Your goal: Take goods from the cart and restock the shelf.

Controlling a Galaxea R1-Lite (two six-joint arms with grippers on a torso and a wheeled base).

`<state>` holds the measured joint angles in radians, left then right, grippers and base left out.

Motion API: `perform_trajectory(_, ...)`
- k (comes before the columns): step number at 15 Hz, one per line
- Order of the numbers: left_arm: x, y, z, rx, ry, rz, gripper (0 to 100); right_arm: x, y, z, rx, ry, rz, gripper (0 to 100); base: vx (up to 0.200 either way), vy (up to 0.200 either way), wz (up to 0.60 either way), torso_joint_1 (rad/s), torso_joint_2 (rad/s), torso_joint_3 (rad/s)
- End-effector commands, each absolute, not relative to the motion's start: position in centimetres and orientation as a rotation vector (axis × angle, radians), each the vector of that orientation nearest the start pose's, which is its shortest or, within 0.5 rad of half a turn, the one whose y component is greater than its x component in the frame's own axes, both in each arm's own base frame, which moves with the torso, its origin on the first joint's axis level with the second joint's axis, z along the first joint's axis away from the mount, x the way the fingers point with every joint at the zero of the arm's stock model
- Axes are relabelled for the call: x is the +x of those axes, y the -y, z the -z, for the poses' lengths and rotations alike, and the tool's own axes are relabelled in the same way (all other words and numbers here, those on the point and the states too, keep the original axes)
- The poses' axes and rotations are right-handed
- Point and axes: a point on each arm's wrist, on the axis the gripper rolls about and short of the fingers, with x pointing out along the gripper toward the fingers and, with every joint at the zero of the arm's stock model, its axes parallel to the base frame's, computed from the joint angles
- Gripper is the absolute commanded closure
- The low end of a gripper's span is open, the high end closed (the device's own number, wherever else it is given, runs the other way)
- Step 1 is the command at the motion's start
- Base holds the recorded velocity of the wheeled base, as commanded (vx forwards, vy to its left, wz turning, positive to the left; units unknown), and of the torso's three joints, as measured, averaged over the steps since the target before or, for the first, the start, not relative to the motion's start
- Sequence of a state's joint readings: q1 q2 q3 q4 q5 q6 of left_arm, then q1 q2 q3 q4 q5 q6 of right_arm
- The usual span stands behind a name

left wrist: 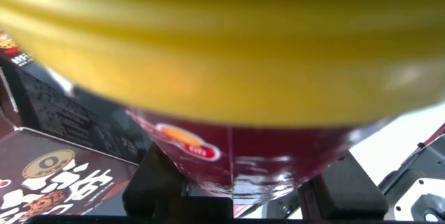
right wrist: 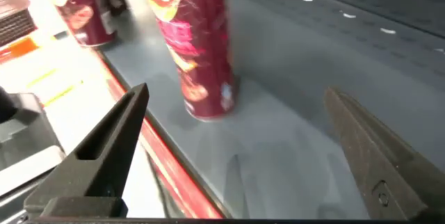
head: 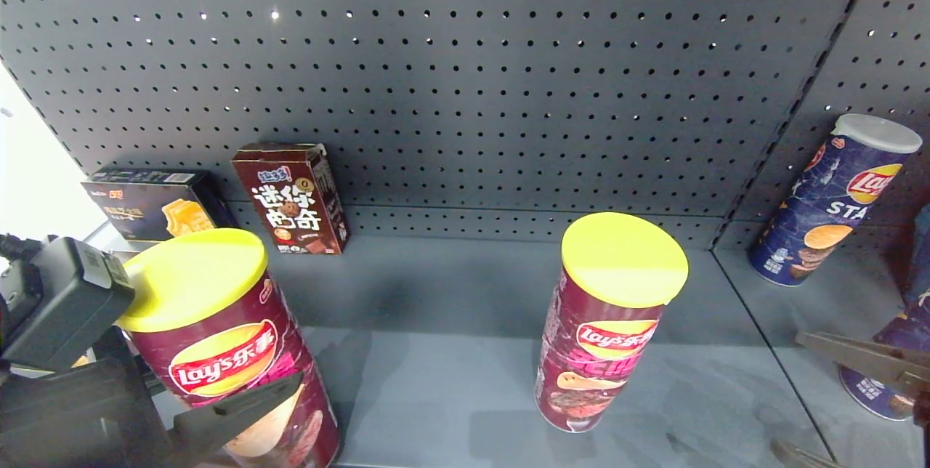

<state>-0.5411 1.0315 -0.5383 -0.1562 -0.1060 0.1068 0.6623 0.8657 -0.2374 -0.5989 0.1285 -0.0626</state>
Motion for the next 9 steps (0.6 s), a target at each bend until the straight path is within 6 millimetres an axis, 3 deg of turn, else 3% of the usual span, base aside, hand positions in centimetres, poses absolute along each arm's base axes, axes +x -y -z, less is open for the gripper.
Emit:
perform_trajectory(1, 11.3, 7.0, -20.8, 0.177, -0.301, 0.659, 100, 4.4, -3.6, -18.1, -0.048, 0.066, -0.718, 0, 0.0, 0.0, 0.0, 0.0, 0.0, 0.0)
perform_trajectory(4, 11.2, 7.0, -20.7, 0.177, -0.301, 0.659, 100, 3.4, -2.5, -16.4, -0.108, 0.02, -0.598, 0, 0.0, 0.0, 0.0, 0.0, 0.0, 0.0)
perform_trajectory(9, 11.2, 7.0, -20.5, 0.178, -0.308, 0.659, 100, 4.5, -2.6, -15.4, -0.178, -0.099, -0.35, 0, 0.0, 0.0, 0.0, 0.0, 0.0, 0.0)
